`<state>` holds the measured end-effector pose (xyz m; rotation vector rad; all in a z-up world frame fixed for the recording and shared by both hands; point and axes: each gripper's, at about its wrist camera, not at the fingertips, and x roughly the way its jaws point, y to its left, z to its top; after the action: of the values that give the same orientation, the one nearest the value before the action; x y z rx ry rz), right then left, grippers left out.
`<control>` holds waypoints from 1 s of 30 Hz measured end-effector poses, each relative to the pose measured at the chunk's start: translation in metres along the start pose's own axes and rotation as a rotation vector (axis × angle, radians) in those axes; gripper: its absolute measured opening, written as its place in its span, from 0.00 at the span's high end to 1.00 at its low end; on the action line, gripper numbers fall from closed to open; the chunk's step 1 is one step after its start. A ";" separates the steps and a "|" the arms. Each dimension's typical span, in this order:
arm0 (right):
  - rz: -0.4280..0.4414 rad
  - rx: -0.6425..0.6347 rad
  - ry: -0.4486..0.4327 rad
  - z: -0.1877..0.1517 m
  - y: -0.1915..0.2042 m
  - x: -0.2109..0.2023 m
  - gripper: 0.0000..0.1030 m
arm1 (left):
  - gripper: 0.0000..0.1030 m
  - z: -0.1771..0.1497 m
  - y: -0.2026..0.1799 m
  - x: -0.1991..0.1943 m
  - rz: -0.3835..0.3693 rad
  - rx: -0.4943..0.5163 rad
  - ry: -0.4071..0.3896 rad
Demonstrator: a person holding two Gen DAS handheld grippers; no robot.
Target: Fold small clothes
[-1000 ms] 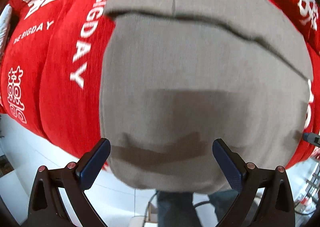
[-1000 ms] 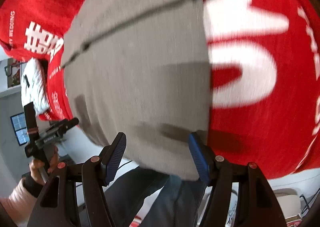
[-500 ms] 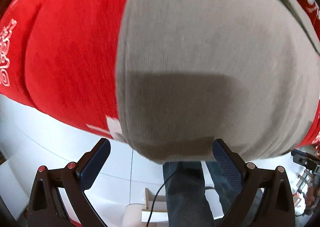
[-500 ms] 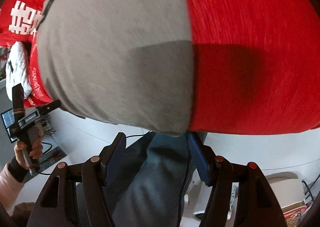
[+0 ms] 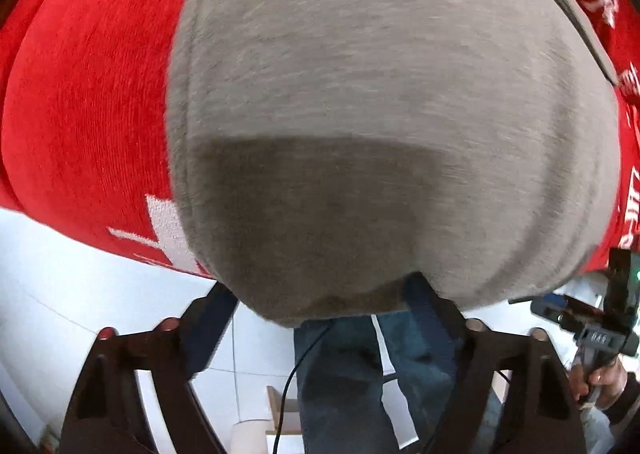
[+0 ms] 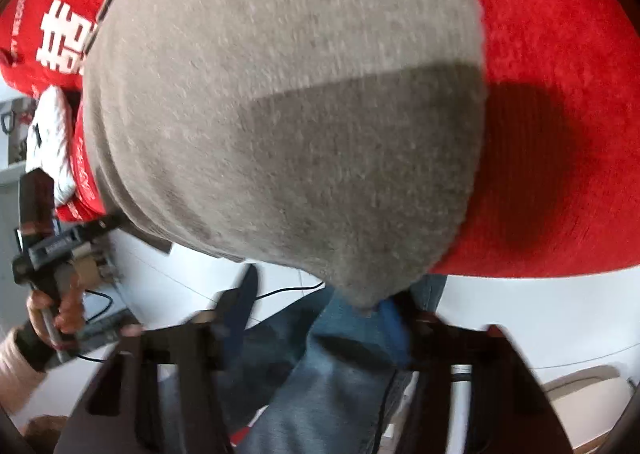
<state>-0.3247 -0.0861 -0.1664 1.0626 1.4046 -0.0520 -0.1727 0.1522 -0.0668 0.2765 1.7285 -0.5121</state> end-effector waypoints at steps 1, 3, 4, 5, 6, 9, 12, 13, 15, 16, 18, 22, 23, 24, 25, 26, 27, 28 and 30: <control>0.039 0.034 0.002 0.000 -0.004 -0.004 0.90 | 0.32 0.000 -0.003 -0.002 -0.006 0.017 -0.001; 0.094 0.061 -0.009 0.000 -0.005 -0.015 0.90 | 0.75 -0.002 -0.007 -0.007 -0.035 0.051 0.012; 0.128 0.065 -0.019 0.000 -0.003 -0.022 0.90 | 0.86 -0.003 -0.007 -0.012 -0.073 0.061 0.024; 0.178 0.072 -0.033 0.001 0.000 -0.032 0.90 | 0.86 -0.001 -0.007 -0.017 -0.092 0.062 0.029; 0.221 0.075 -0.054 0.002 0.005 -0.044 0.90 | 0.86 -0.002 -0.007 -0.022 -0.103 0.066 0.027; 0.328 0.074 -0.137 0.011 0.023 -0.079 0.90 | 0.86 -0.002 -0.010 -0.049 -0.153 0.088 0.002; 0.399 0.060 -0.228 0.032 0.038 -0.108 0.90 | 0.86 0.004 -0.015 -0.082 -0.223 0.093 -0.049; 0.417 0.057 -0.256 0.043 0.043 -0.117 0.90 | 0.86 0.011 -0.018 -0.096 -0.245 0.097 -0.078; 0.432 0.048 -0.295 0.061 0.050 -0.132 0.90 | 0.86 0.028 -0.022 -0.112 -0.263 0.104 -0.120; 0.430 0.039 -0.312 0.074 0.053 -0.138 0.90 | 0.86 0.037 -0.026 -0.120 -0.270 0.106 -0.141; 0.423 0.030 -0.331 0.092 0.061 -0.142 0.90 | 0.86 0.058 -0.029 -0.127 -0.273 0.115 -0.184; 0.402 0.084 -0.353 0.134 0.066 -0.146 0.90 | 0.86 0.115 -0.044 -0.139 -0.223 0.134 -0.254; 0.403 0.116 -0.355 0.144 0.061 -0.146 0.90 | 0.86 0.129 -0.046 -0.140 -0.204 0.131 -0.268; 0.407 0.144 -0.355 0.154 0.061 -0.147 0.90 | 0.86 0.137 -0.047 -0.138 -0.190 0.125 -0.274; 0.413 0.168 -0.355 0.162 0.057 -0.145 0.90 | 0.86 0.149 -0.048 -0.137 -0.171 0.112 -0.279; 0.421 0.192 -0.356 0.167 0.055 -0.145 0.90 | 0.86 0.157 -0.041 -0.135 -0.163 0.101 -0.278; 0.429 0.212 -0.356 0.172 0.055 -0.139 0.90 | 0.86 0.163 -0.043 -0.135 -0.158 0.086 -0.277; 0.441 0.237 -0.356 0.176 0.053 -0.137 0.90 | 0.86 0.170 -0.042 -0.135 -0.160 0.072 -0.267; 0.476 0.288 -0.356 0.184 0.046 -0.134 0.90 | 0.86 0.177 -0.038 -0.133 -0.157 0.060 -0.249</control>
<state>-0.1895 -0.2471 -0.0676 1.5222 0.8152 -0.0931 -0.0080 0.0463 0.0422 0.1136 1.5008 -0.6850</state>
